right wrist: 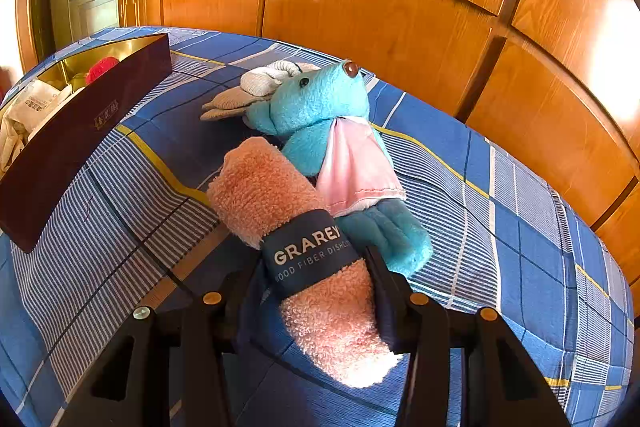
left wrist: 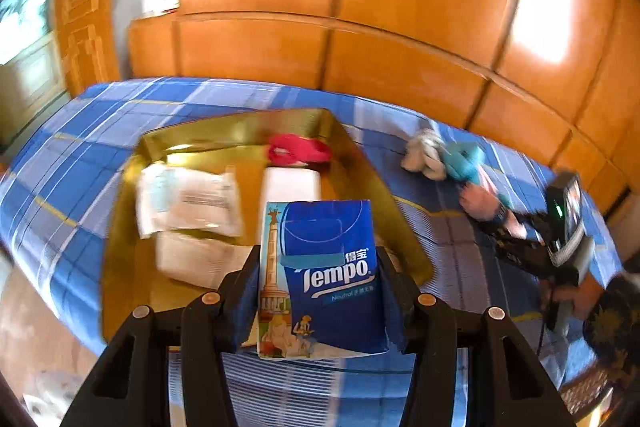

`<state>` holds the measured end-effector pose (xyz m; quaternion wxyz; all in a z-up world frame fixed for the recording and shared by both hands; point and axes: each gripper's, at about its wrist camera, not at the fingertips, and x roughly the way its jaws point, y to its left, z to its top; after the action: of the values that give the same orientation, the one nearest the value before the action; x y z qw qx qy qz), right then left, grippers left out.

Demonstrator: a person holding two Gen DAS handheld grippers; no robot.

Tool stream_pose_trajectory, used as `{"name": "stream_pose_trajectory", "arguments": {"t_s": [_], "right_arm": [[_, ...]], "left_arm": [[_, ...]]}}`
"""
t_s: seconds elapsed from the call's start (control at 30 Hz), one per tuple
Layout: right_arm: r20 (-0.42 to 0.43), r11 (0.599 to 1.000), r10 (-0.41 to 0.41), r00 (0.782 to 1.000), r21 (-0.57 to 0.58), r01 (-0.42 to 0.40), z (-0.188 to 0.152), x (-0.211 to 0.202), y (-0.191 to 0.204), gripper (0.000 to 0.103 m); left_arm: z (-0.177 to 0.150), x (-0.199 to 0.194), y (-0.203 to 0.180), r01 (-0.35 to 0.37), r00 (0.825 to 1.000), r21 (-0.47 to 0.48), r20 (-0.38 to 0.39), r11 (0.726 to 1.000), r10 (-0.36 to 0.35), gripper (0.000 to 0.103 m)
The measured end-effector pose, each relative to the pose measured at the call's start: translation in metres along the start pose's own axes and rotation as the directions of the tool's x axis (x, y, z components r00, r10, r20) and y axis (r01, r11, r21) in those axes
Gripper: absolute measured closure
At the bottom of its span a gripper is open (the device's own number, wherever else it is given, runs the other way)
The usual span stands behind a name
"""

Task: Organize soft objects
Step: 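Lower the Tempo tissue pack into the gold tray and open the left tool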

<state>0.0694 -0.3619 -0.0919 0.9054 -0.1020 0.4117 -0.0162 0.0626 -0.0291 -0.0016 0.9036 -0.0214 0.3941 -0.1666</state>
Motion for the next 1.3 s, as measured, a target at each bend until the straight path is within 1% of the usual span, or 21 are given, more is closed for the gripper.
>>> {"name": "stream_pose_trajectory", "arguments": {"t_s": [0.1,0.13,0.23,0.33,0.4,0.5,0.53,0.6,0.63,0.67,0.7,0.73,0.77,0.93,1.03,1.1,1.2,1.3], "right_arm": [[-0.001,1.0,-0.003,1.0,-0.004,0.003,0.0,0.0,0.0,0.055],[-0.001,1.0,-0.005,1.0,-0.006,0.005,0.001,0.0,0.0,0.055],[-0.002,1.0,-0.003,1.0,-0.006,0.003,0.001,0.0,0.0,0.055],[-0.002,1.0,-0.007,1.0,-0.01,0.007,0.001,0.0,0.001,0.054],[-0.002,1.0,-0.009,1.0,-0.013,0.009,0.001,0.0,0.001,0.054],[-0.002,1.0,-0.011,1.0,-0.015,0.011,0.001,0.001,0.001,0.054],[-0.002,1.0,-0.011,1.0,-0.015,0.011,0.001,0.001,0.001,0.054],[-0.002,1.0,-0.012,1.0,-0.016,0.012,0.001,0.001,0.002,0.054],[-0.002,1.0,-0.012,1.0,-0.016,0.012,0.001,0.001,0.002,0.054],[-0.002,1.0,-0.011,1.0,-0.015,0.011,0.001,0.0,0.001,0.054],[-0.002,1.0,-0.011,1.0,-0.015,0.011,0.001,0.0,0.002,0.054],[-0.002,1.0,-0.01,1.0,-0.015,0.01,0.001,0.001,0.002,0.053],[-0.002,1.0,-0.01,1.0,-0.015,0.01,0.002,0.001,0.002,0.053],[-0.002,1.0,-0.011,1.0,-0.017,0.011,0.002,0.001,0.002,0.053],[-0.002,1.0,-0.016,1.0,-0.021,0.016,0.002,0.002,0.002,0.053],[-0.001,1.0,-0.017,1.0,-0.022,0.017,0.002,0.002,0.002,0.054],[-0.001,1.0,-0.015,1.0,-0.019,0.015,0.002,0.002,0.001,0.054],[-0.002,0.999,-0.028,1.0,-0.027,0.028,0.002,0.002,0.003,0.054]], "left_arm": [[0.006,-0.004,0.039,-0.029,1.0,-0.109,0.0,0.994,0.029,0.051],[0.007,-0.004,0.055,-0.037,0.999,-0.162,-0.01,0.986,0.036,0.051],[0.005,-0.001,0.09,-0.038,0.999,-0.277,-0.038,0.96,0.028,0.051],[0.0,0.005,0.11,-0.05,0.998,-0.344,-0.061,0.938,0.031,0.051],[-0.003,0.011,0.116,-0.059,0.997,-0.365,-0.073,0.929,0.035,0.051],[-0.007,0.021,0.116,-0.078,0.994,-0.358,-0.097,0.931,0.047,0.05],[-0.008,0.025,0.114,-0.092,0.992,-0.355,-0.109,0.93,0.056,0.05],[-0.01,0.032,0.11,-0.128,0.988,-0.318,-0.126,0.939,0.092,0.049],[-0.012,0.038,0.108,-0.153,0.983,-0.299,-0.148,0.942,0.113,0.046],[-0.013,0.04,0.108,-0.152,0.981,-0.299,-0.16,0.942,0.108,0.044],[-0.016,0.043,0.108,-0.136,0.982,-0.308,-0.164,0.942,0.088,0.039],[-0.017,0.043,0.11,-0.134,0.983,-0.313,-0.165,0.94,0.086,0.036],[-0.017,0.043,0.109,-0.144,0.982,-0.31,-0.165,0.94,0.096,0.035],[-0.015,0.033,0.102,-0.19,0.979,-0.241,-0.119,0.952,0.166,0.034],[-0.013,0.023,0.092,-0.238,0.971,-0.184,-0.076,0.954,0.228,0.034],[-0.011,0.016,0.085,-0.252,0.968,-0.155,-0.043,0.955,0.248,0.031],[-0.008,0.003,0.074,-0.244,0.969,-0.13,0.015,0.961,0.249,0.026],[-0.004,-0.007,0.064,-0.224,0.972,-0.11,0.046,0.968,0.23,0.026]]}}
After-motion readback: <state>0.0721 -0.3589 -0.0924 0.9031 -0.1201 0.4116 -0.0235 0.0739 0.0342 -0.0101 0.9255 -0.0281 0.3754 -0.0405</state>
